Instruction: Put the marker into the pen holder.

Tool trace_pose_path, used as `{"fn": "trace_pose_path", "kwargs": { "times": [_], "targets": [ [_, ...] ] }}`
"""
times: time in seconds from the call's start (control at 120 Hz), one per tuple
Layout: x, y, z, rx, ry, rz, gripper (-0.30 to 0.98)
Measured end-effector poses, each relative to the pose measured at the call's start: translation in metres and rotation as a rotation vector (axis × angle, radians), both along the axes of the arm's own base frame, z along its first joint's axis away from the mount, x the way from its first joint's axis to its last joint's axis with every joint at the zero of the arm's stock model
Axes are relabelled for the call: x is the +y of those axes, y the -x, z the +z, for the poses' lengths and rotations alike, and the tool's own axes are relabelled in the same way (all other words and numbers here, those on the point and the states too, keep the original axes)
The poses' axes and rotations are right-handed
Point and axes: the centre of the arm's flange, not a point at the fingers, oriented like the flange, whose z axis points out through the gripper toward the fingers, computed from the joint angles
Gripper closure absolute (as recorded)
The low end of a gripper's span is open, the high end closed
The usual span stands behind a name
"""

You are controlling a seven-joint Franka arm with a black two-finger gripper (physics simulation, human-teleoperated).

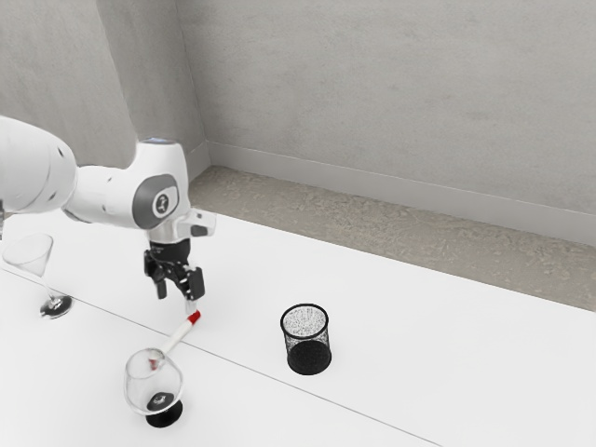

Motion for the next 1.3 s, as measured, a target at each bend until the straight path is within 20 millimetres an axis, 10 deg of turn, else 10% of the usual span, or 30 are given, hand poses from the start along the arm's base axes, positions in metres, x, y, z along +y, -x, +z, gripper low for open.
{"fn": "trace_pose_path", "kwargs": {
  "times": [0.192, 0.575, 1.3],
  "targets": [
    [-0.005, -0.004, -0.036, -0.034, 0.013, 0.05, 0.02],
    [-0.017, -0.001, -0.048, -0.071, 0.016, 0.079, 0.28],
    [-0.017, -0.003, -0.016, -0.129, 0.0, 0.123, 0.78]
  ]
}}
